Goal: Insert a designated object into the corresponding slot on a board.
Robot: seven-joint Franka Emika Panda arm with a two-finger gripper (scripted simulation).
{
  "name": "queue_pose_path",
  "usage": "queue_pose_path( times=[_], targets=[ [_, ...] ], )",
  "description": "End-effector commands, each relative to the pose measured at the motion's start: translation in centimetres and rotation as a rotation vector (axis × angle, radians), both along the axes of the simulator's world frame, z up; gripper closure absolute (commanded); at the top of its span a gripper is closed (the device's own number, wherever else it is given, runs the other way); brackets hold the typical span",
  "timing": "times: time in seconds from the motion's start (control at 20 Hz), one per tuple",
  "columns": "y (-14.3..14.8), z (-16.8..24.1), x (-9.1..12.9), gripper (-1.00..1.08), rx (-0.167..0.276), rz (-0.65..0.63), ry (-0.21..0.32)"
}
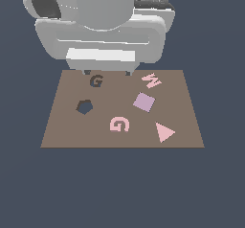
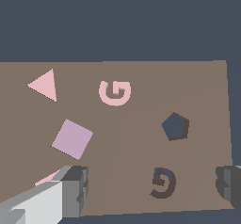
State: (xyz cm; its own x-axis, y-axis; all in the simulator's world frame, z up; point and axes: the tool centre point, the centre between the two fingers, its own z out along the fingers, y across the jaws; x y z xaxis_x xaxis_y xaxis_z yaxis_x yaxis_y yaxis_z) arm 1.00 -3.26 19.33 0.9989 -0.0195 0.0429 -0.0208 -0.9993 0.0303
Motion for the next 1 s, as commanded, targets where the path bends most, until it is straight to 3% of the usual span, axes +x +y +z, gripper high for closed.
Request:
queue_pose_path(
  times=[0.0, 0.5, 0.95],
  targets=[
    [0.0, 0.0, 0.0, -0.92, 0.000, 0.000, 0.000],
    [-0.2, -0.6, 0.3, -0.92, 0.000, 0.063, 0.002],
    [-0.4, -2.2, 1.3, -0.92, 0.000, 0.232, 0.008]
  ],
)
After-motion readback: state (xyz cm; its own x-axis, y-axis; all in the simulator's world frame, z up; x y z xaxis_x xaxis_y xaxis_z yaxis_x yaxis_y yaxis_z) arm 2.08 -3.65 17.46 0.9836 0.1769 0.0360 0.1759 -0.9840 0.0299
